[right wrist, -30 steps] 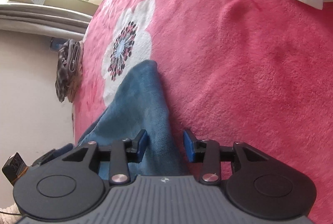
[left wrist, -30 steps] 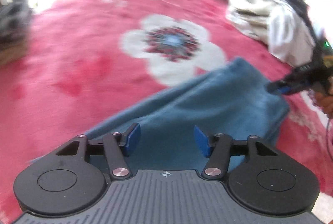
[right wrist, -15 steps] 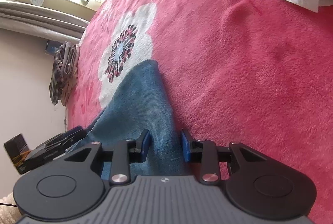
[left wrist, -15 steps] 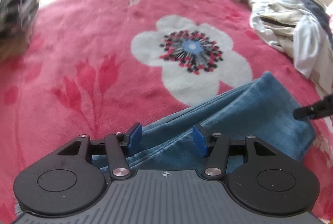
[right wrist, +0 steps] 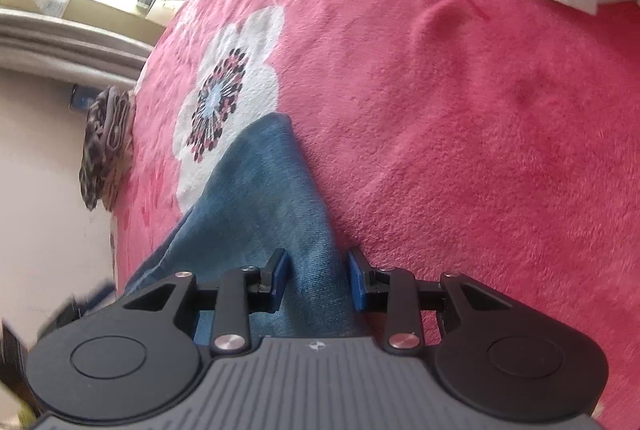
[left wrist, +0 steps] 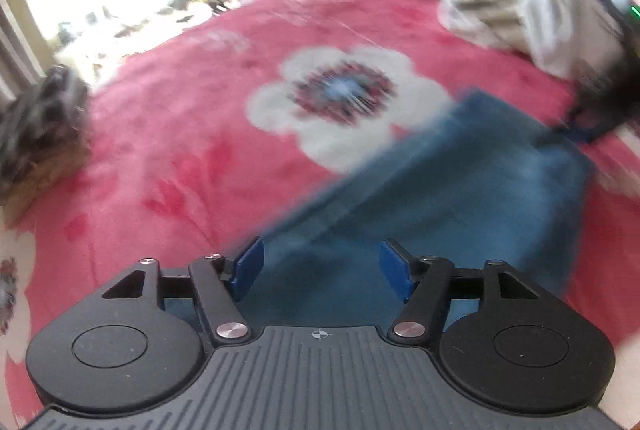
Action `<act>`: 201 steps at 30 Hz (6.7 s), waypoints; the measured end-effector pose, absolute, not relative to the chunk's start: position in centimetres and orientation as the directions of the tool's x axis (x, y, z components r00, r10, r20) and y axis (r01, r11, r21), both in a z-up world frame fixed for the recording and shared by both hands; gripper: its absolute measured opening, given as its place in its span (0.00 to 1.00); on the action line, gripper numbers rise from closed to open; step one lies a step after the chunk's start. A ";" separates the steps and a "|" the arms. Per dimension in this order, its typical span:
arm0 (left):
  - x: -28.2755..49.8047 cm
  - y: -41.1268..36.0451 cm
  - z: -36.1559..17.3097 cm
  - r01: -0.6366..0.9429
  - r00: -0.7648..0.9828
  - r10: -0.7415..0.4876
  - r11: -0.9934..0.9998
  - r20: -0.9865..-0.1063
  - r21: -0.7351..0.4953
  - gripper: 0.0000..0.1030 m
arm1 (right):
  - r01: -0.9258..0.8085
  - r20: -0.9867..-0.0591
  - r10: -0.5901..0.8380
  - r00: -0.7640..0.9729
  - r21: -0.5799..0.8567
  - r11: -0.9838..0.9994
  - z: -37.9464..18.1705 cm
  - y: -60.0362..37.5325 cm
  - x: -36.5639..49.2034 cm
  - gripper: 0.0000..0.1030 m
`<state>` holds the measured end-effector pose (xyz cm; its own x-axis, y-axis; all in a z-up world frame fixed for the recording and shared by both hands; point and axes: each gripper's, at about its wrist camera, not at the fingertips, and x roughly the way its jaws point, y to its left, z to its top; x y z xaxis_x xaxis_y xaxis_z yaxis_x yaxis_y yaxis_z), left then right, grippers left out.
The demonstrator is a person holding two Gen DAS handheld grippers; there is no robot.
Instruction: Fold clothes
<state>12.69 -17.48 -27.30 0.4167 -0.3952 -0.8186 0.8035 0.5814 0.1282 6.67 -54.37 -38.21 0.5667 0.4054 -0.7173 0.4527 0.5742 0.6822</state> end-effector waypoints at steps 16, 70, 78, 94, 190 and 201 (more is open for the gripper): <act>11.0 -16.6 -30.9 0.788 0.394 -0.376 0.608 -0.839 0.097 0.69 | 0.338 -0.655 0.503 0.564 0.739 0.583 -35.8 -54.2 6.5 0.17; 20.8 -18.0 -31.3 0.583 0.589 -0.333 0.806 -0.736 0.102 0.75 | 0.119 -0.597 0.533 0.600 0.725 0.678 -21.8 -41.0 6.1 0.14; 13.1 -14.9 -28.9 0.752 0.475 -0.477 0.656 -0.740 0.060 0.76 | 0.160 -0.563 0.527 0.637 0.765 0.624 -22.4 -42.3 5.6 0.14; 9.7 -15.7 -28.1 0.840 0.454 -0.559 0.528 -0.694 0.124 0.62 | 0.176 -0.537 0.517 0.667 0.787 0.591 -22.8 -42.2 5.1 0.14; 25.0 5.3 -27.1 0.403 0.231 -0.467 0.844 -0.853 -0.353 0.23 | -0.512 -0.812 0.237 0.533 -0.087 0.855 -29.4 -2.4 8.8 0.25; 21.0 1.0 -24.0 0.605 0.285 -0.505 0.754 -0.815 -0.255 0.25 | -0.398 -0.779 0.306 0.547 0.080 0.914 -28.3 -4.3 8.0 0.36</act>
<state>21.01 0.96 -24.01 0.2849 -0.5046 -0.8150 0.6052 0.7540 -0.2553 8.05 -4.26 -28.26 0.5470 0.3058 -0.7793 -0.3976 0.9141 0.0796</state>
